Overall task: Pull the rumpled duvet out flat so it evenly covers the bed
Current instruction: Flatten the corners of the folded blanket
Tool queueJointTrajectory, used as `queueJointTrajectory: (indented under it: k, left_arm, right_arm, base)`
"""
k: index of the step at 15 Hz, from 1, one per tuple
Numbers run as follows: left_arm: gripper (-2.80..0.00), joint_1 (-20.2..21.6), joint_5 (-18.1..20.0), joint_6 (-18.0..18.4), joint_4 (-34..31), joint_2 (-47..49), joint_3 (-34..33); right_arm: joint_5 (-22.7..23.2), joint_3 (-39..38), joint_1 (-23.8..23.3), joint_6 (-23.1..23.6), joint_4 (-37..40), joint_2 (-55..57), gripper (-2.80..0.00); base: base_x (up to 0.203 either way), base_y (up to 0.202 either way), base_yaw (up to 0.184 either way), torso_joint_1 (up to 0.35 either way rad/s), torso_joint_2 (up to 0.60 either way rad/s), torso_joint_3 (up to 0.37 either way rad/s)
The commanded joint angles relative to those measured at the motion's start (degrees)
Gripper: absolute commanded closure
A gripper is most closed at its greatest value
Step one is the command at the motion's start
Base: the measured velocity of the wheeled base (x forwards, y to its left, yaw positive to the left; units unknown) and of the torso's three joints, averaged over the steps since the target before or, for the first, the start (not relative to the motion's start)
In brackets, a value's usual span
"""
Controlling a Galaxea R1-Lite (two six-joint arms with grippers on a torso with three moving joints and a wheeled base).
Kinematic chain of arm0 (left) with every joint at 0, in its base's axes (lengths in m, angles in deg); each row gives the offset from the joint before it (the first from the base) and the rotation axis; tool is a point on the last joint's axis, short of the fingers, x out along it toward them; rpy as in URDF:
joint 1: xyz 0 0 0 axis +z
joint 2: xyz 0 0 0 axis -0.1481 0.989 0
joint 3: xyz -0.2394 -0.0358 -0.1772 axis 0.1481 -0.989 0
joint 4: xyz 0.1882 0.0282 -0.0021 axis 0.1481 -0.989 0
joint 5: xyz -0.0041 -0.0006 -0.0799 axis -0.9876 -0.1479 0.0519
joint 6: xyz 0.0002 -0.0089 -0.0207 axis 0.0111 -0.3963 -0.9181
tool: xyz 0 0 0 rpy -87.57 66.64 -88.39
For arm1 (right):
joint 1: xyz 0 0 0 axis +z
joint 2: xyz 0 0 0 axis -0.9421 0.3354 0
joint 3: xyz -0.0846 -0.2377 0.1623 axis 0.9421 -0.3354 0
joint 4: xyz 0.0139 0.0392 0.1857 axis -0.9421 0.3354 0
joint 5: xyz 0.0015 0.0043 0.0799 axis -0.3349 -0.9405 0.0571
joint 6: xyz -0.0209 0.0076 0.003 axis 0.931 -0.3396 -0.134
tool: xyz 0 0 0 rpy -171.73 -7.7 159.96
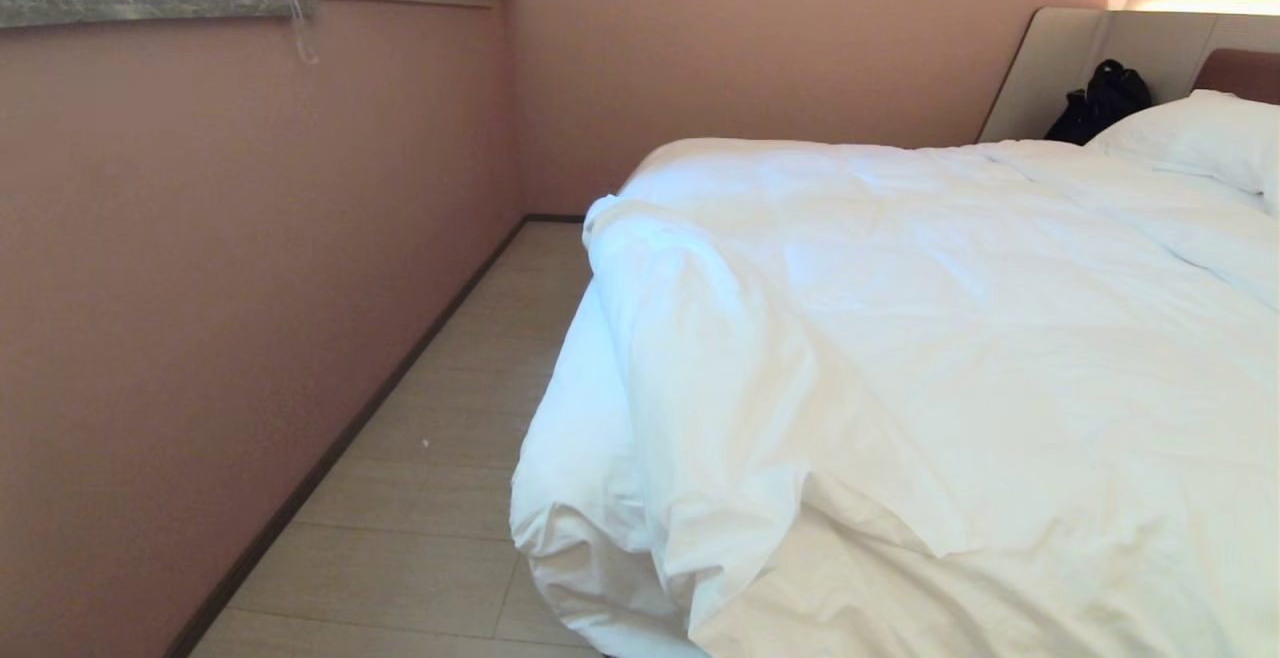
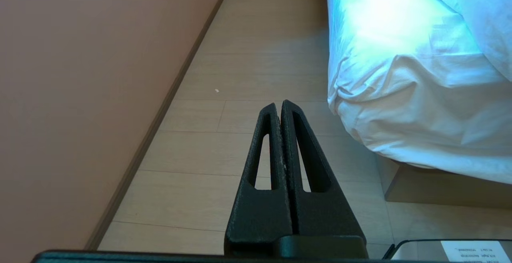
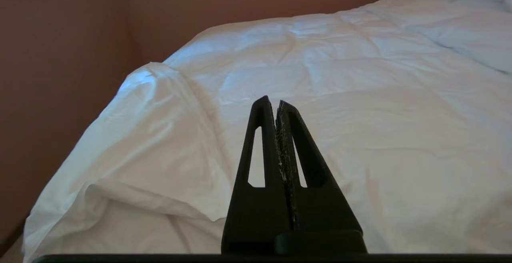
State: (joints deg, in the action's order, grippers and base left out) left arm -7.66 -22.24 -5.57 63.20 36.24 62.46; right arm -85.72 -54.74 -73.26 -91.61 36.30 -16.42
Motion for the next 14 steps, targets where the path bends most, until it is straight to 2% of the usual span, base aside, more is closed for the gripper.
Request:
queueJointTrajectory:
  k: [1, 4, 5, 6, 11, 14]
  left_arm:
    - [0.00, 0.03, 0.03, 0.11, -0.03, -0.01, -0.06]
    - [0.00, 0.03, 0.03, 0.02, -0.02, 0.06, 0.03]
    - [0.00, 0.03, 0.03, 0.11, -0.02, 0.06, -0.06]
    - [0.00, 0.03, 0.03, 0.11, -0.02, -0.02, -0.03]
    - [0.00, 0.03, 0.03, 0.09, -0.02, 0.06, -0.06]
    - [0.00, 0.03, 0.03, 0.11, -0.02, 0.04, 0.01]
  right_arm:
    - [-0.27, -1.51, 2.45, -0.11, 0.10, -2.07, 0.00]
    - [-0.70, -4.68, 2.42, 0.29, -0.27, -6.19, 0.00]
    - [-2.85, -5.45, 2.44, 0.62, -1.39, -6.99, 0.00]
    - [-5.15, -6.56, 2.52, 1.56, -3.34, -8.86, 0.00]
    - [-6.58, -11.33, 2.62, 10.88, -6.62, -16.16, 0.00]
    - [-6.75, -15.58, 2.67, 11.30, -9.32, -16.16, 0.00]
  base:
    - [0.000, 0.000, 0.000, 0.000, 0.00, 0.000]
    - [0.000, 0.000, 0.000, 0.000, 0.00, 0.000]
    - [0.000, 0.000, 0.000, 0.000, 0.00, 0.000]
    - [0.000, 0.000, 0.000, 0.000, 0.00, 0.000]
    - [0.000, 0.000, 0.000, 0.000, 0.00, 0.000]
    - [0.000, 0.000, 0.000, 0.000, 0.00, 0.000]
